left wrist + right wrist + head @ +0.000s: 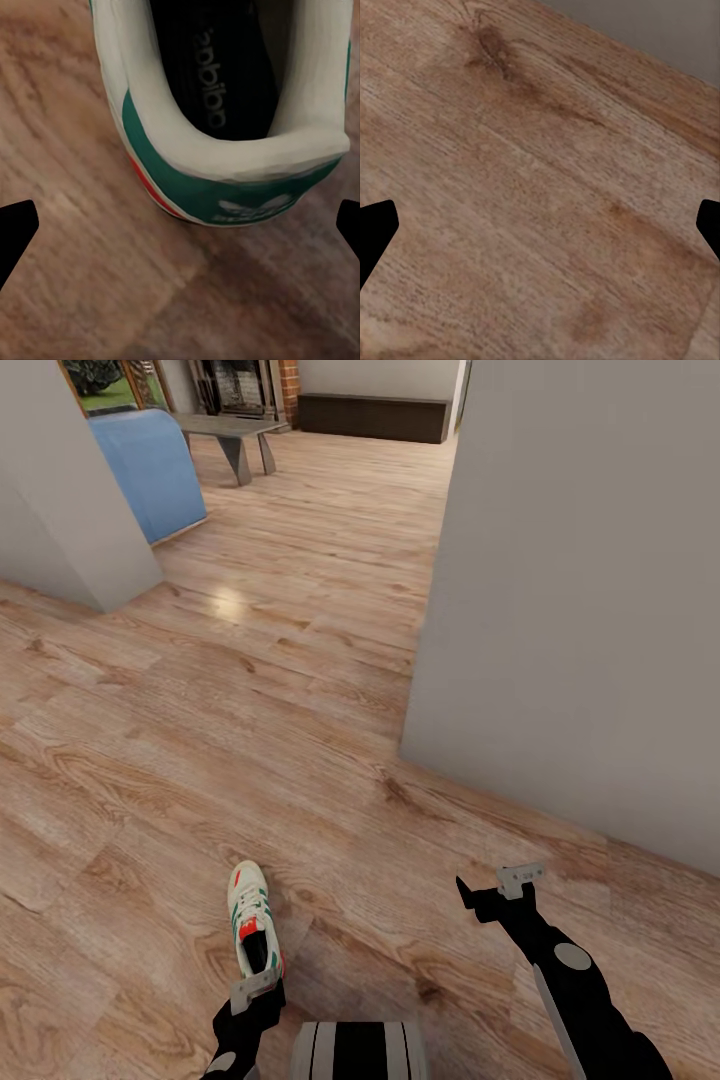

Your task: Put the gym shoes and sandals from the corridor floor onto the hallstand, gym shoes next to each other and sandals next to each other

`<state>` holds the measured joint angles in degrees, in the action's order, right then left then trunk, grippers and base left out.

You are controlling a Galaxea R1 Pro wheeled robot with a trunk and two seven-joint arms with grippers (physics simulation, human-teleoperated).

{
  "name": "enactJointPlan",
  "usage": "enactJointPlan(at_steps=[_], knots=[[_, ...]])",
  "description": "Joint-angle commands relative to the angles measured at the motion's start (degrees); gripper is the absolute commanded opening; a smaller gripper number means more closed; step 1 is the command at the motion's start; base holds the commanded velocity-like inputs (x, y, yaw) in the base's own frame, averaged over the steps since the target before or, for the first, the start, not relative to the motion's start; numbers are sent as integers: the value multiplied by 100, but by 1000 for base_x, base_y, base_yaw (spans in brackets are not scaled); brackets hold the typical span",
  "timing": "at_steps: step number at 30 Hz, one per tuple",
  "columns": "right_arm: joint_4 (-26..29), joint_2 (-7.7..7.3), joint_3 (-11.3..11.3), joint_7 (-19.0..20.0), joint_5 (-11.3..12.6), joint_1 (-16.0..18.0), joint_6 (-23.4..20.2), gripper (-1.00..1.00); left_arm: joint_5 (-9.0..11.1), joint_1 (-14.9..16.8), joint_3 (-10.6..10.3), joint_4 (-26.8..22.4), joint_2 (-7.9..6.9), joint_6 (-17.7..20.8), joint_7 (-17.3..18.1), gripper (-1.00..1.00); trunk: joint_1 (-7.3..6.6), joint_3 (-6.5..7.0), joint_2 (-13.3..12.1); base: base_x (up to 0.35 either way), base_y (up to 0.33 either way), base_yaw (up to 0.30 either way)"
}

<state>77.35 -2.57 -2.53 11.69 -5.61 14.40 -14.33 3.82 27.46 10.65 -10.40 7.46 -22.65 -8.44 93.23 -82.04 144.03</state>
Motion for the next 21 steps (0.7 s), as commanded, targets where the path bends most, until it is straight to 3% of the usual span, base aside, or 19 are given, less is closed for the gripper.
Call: enactJointPlan(at_steps=[1,21], knots=[[9,2,-11,44,-58,2,-26,100,40,1,-1,3,2,-20,1,100,-1,-4,1,0,0,0],[8,2,-11,44,-56,1,-26,100,40,-3,-1,3,-4,-20,1,100,-1,-4,1,60,0,0]])
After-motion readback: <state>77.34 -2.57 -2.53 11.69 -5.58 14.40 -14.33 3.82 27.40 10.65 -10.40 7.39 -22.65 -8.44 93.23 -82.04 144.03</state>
